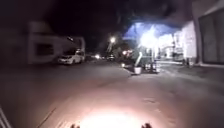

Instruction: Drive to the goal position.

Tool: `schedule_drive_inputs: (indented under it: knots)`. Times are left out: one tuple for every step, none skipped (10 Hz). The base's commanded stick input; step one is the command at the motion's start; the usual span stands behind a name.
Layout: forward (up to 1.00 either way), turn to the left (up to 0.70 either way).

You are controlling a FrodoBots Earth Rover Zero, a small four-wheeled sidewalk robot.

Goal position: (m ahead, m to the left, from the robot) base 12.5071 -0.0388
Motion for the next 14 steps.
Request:
schedule_drive_inputs:
  knots:
    - [0.70, 0.00]
    - [0.70, 0.00]
    - [0.70, 0.00]
    - [0.70, 0.00]
    - [0.70, 0.00]
    - [0.70, 0.00]
    - [0.70, 0.00]
    - [0.70, 0.00]
    - [0.70, 0.00]
    - [0.70, 0.00]
    - [0.70, 0.00]
    - [0.70, 0.00]
    - [0.70, 0.00]
    - [0.70, 0.00]
